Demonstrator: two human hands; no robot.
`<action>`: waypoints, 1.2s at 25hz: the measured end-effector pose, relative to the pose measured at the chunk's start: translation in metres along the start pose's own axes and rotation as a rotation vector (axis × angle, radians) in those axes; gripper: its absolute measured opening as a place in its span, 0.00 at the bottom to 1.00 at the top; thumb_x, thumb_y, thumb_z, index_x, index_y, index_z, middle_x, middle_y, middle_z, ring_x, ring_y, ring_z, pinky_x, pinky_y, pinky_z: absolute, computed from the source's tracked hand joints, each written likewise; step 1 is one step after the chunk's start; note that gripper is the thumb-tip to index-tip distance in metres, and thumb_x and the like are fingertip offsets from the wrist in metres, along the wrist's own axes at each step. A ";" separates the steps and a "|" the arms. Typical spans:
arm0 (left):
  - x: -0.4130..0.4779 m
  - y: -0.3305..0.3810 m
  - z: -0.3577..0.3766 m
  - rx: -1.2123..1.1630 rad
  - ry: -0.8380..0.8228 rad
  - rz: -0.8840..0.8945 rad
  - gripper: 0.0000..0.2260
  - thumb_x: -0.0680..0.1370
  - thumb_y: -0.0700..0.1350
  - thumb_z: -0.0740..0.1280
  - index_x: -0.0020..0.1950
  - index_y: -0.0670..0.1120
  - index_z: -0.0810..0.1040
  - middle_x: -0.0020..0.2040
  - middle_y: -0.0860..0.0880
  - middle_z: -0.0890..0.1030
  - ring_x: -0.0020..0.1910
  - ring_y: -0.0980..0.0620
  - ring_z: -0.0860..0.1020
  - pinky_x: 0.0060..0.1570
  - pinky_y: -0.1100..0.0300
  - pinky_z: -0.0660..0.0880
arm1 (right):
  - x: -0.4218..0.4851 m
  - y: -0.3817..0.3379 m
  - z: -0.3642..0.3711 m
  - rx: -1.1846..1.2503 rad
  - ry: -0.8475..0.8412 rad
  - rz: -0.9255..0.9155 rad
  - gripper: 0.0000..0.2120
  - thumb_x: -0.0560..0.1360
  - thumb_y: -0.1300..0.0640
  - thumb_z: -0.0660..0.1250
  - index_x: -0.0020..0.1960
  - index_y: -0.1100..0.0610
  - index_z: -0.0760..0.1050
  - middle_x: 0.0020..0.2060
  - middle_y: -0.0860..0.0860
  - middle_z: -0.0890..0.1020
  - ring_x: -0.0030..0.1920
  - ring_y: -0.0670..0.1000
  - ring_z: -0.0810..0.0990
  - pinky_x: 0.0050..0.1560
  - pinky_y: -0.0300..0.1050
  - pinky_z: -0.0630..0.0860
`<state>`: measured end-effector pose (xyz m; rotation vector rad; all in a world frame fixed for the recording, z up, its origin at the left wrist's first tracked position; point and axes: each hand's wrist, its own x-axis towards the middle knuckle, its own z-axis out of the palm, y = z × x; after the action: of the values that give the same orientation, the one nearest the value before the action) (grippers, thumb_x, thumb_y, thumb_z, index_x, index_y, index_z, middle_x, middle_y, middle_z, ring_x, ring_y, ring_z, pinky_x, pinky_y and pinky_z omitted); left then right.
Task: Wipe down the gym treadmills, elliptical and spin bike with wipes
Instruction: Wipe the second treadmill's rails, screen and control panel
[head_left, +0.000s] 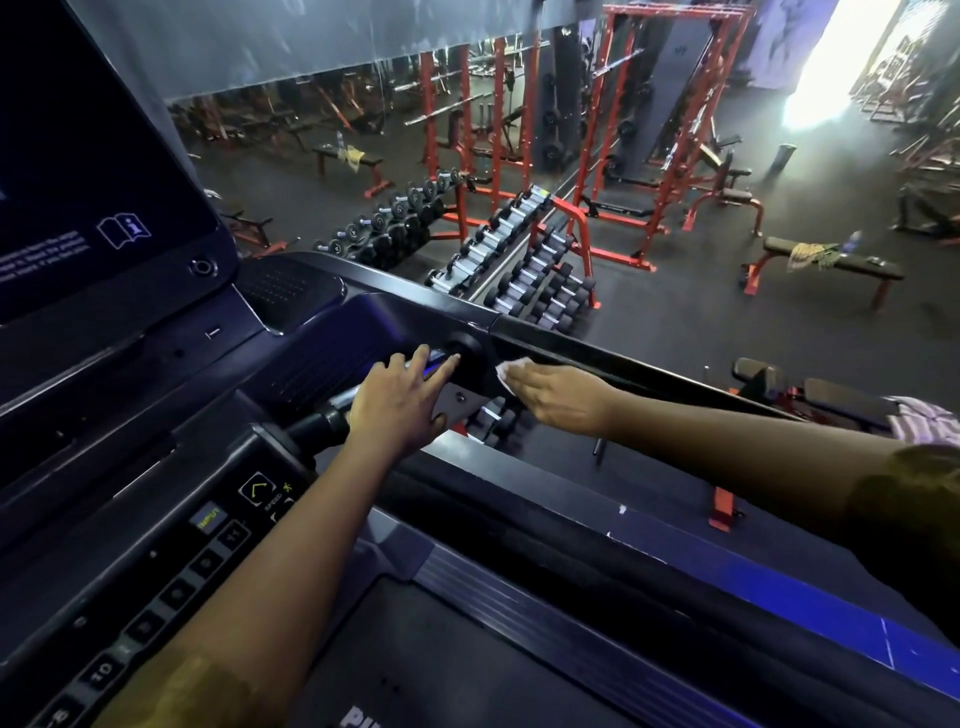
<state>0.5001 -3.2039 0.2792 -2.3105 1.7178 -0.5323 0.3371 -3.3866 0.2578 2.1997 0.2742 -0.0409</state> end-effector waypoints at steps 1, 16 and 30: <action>0.000 0.000 0.000 0.002 0.002 0.000 0.33 0.78 0.62 0.56 0.78 0.55 0.46 0.73 0.44 0.60 0.59 0.45 0.71 0.50 0.54 0.69 | -0.009 -0.012 0.004 0.037 -0.066 -0.020 0.14 0.72 0.58 0.66 0.54 0.61 0.82 0.57 0.55 0.81 0.62 0.53 0.76 0.62 0.44 0.73; 0.000 0.000 -0.001 -0.040 -0.007 -0.009 0.33 0.77 0.64 0.56 0.78 0.56 0.48 0.73 0.45 0.62 0.59 0.45 0.72 0.51 0.54 0.69 | -0.049 0.001 -0.019 0.087 0.079 0.042 0.25 0.79 0.70 0.41 0.60 0.69 0.75 0.60 0.60 0.78 0.63 0.56 0.75 0.67 0.48 0.66; -0.005 0.022 -0.005 -0.257 0.088 0.069 0.29 0.77 0.56 0.63 0.76 0.50 0.60 0.76 0.44 0.61 0.74 0.43 0.60 0.70 0.45 0.56 | -0.079 0.003 -0.032 0.245 0.210 0.130 0.23 0.80 0.68 0.44 0.55 0.70 0.78 0.53 0.58 0.82 0.59 0.54 0.78 0.58 0.44 0.75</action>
<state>0.4781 -3.2057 0.2747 -2.4174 2.0049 -0.4278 0.2588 -3.3772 0.2890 2.4648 0.2526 0.2411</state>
